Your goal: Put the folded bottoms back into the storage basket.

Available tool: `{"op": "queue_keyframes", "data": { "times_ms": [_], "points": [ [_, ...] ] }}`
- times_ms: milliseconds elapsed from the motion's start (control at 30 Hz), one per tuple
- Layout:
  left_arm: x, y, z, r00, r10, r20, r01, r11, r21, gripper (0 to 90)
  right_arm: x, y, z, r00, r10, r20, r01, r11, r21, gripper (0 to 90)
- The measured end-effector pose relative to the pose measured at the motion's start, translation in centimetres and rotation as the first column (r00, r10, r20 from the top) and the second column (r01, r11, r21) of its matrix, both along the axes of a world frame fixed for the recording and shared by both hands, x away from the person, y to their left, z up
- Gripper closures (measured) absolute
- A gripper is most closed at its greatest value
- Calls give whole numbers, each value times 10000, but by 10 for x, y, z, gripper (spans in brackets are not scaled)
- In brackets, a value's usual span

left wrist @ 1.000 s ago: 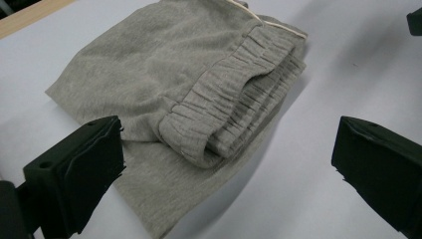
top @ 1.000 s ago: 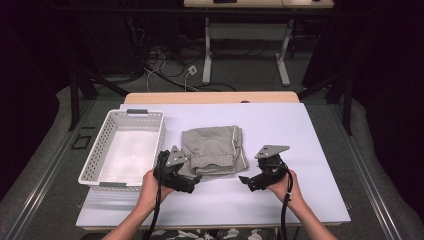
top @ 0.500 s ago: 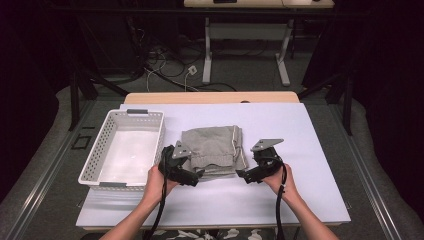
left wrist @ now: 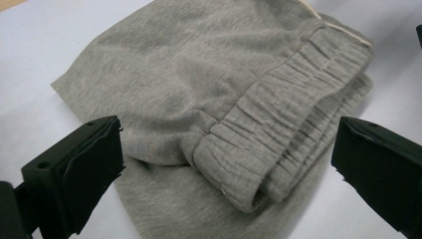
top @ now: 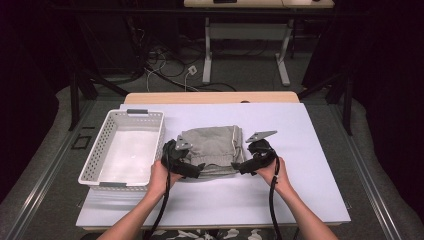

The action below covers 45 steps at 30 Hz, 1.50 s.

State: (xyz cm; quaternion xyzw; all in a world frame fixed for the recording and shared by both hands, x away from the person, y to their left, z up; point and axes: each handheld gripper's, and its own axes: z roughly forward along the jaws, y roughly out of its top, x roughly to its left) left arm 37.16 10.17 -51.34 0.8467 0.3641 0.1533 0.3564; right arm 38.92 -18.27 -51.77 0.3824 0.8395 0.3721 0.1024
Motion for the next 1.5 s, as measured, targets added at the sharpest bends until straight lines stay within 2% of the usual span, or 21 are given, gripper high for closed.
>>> {"op": "queue_keyframes", "data": {
  "times_ms": [200, 333, 500, 633, 767, 833, 967, 1033, 1200, 1233, 1367, 1500],
  "points": [
    [8, -3, -4, 9998, 87, -189, -86, 10000, 38, 1, 9, 5, -2, 9998, -95, -199, 96, 9999, 34, 0],
    [15, -6, -3, 9997, 164, -170, -162, 9998, 118, 7, 15, 6, -2, 9995, -174, -273, 179, 9997, 188, 0],
    [26, -7, -4, 9988, 336, -359, -340, 9994, -101, 8, 23, 7, -4, 9987, -386, -320, 397, 9985, 367, 0],
    [33, -8, -6, 9977, 435, -516, -436, 9990, -3, 15, 29, 9, -6, 9987, -338, -386, 359, 9979, 539, 0],
    [40, -9, -8, 9960, 624, -644, -622, 9981, 51, 26, 34, 11, -9, 9979, -483, -439, 504, 9975, 492, 5],
    [43, -9, -10, 9941, 780, -748, -767, 9969, 198, 32, 37, 13, -11, 9968, -614, -505, 634, 9972, 393, 28],
    [50, -7, -18, 9853, 1149, -1264, -1127, 9933, 240, 77, 42, 13, -17, 9946, -885, -537, 894, 9959, 144, 107],
    [51, -5, -22, 9808, 1213, -1525, -1187, 9926, 259, 77, 43, 11, -19, 9929, -1018, -611, 1027, 9946, 116, 145],
    [54, -6, -30, 9751, 1138, -1902, -1101, 9935, 299, 76, 44, 10, -24, 9879, -1365, -734, 1375, 9904, 98, 209],
    [54, -6, -33, 9730, 1166, -1990, -1147, 9932, 212, 76, 44, 11, -25, 9863, -1419, -836, 1414, 9899, -122, 209],
    [55, -4, -35, 9706, 1093, -2146, -1102, 9939, 78, 75, 45, 11, -29, 9834, -1608, -836, 1587, 9868, -310, 217],
    [56, -2, -38, 9642, 1108, -2410, -1188, 9927, -188, 84, 46, 11, -32, 9774, -1852, -1018, 1821, 9825, -384, 218]
  ]
}}
